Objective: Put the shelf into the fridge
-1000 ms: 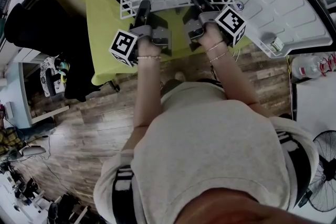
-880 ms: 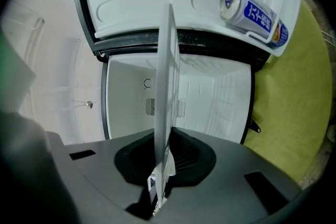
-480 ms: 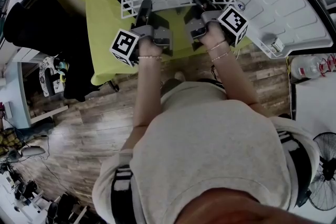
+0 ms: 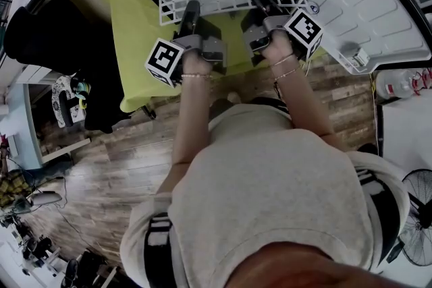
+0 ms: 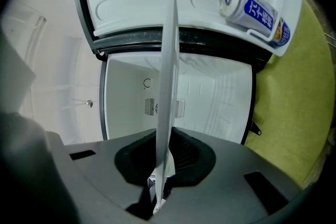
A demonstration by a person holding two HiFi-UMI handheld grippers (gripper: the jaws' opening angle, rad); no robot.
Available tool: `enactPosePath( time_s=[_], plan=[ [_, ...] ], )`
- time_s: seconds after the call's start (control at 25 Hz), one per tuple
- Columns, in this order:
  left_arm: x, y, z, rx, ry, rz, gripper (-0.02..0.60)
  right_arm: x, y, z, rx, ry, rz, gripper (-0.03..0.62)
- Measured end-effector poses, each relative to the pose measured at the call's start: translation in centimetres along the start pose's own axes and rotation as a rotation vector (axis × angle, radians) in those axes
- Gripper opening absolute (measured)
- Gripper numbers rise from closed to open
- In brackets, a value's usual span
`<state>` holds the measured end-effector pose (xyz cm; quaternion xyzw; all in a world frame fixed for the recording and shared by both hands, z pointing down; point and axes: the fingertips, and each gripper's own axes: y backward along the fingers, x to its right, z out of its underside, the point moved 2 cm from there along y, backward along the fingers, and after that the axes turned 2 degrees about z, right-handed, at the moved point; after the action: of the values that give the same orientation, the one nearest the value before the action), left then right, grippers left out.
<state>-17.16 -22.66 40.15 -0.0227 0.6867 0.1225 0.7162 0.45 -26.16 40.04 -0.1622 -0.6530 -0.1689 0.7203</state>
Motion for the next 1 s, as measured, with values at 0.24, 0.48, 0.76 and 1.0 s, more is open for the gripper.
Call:
enactPosePath(
  time_s=[0.24,0.48,0.76,1.0],
  plan=[
    [0.27,-0.1,0.13,-0.016,0.004,-0.003,0.04,-0.3,0.05,-0.23,0.024,0.0,-0.036,0.026],
    [0.44,-0.17,0.23,-0.02,0.009,0.0,0.04,-0.27,0.04,-0.37,0.029,-0.014,-0.038,0.026],
    [0.31,-0.09,0.08,-0.007,0.002,-0.006,0.04,-0.33,-0.08,-0.22,0.011,-0.015,-0.044,0.026],
    [0.29,0.09,-0.16,0.014,-0.004,-0.009,0.04,-0.22,-0.17,0.04,-0.013,-0.015,-0.034,0.026]
  ],
)
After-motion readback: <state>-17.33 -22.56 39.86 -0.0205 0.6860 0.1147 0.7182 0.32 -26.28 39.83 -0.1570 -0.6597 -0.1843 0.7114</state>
